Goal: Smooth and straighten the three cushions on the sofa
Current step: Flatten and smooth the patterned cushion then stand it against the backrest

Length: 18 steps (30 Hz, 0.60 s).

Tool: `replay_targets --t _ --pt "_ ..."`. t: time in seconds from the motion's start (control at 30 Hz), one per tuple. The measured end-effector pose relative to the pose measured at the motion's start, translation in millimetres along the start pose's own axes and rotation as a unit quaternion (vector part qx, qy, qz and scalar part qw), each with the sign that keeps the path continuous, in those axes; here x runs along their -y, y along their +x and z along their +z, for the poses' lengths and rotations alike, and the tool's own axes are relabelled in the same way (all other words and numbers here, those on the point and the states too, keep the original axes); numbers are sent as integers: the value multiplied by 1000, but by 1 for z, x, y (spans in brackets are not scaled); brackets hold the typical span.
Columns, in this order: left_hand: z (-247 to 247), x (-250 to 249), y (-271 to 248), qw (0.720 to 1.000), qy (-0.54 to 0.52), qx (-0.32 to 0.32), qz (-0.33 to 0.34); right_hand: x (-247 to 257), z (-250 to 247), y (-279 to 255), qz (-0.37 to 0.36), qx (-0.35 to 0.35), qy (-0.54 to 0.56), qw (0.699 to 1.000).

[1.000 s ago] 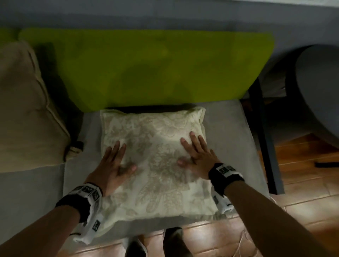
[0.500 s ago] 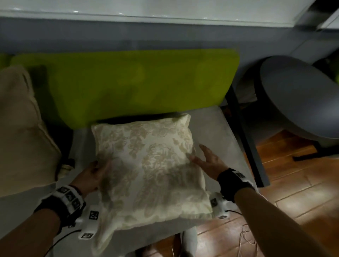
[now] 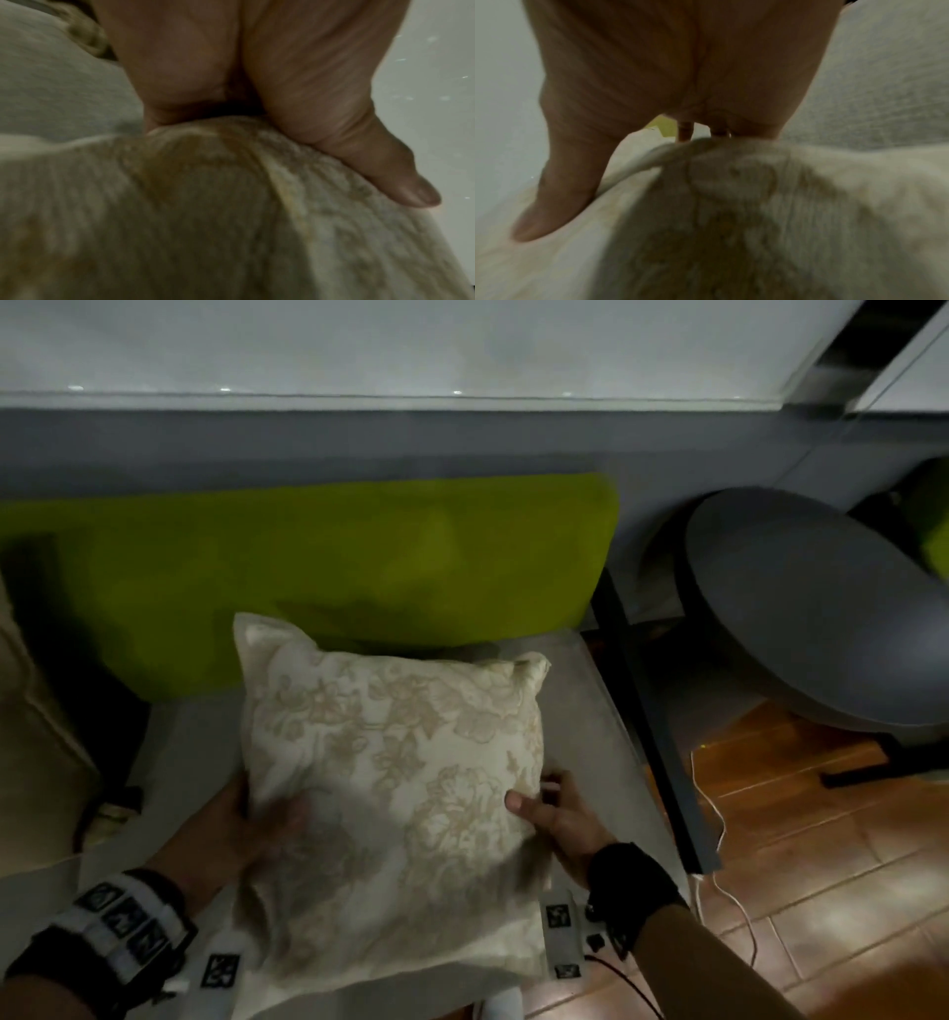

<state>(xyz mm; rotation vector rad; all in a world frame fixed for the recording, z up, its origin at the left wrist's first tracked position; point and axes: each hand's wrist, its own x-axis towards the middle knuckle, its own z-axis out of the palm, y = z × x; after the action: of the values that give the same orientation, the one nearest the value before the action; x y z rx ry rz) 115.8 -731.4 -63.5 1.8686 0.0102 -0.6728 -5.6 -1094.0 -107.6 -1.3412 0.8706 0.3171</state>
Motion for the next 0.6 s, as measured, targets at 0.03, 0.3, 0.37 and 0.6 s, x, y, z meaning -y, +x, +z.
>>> replay_targets --t 0.03,0.3,0.37,0.6 --pt "11 -20 2 1000 -6 -3 17 8 -12 4 -8 5 39 999" --pt "62 -126 62 993 -69 -2 101 139 -105 31 -215 25 19 976" --pt "65 -128 79 990 -83 -24 112 162 -115 38 -240 25 5 970" --pt "82 -124 109 990 -58 -76 101 182 -128 79 -282 5 -44 958"
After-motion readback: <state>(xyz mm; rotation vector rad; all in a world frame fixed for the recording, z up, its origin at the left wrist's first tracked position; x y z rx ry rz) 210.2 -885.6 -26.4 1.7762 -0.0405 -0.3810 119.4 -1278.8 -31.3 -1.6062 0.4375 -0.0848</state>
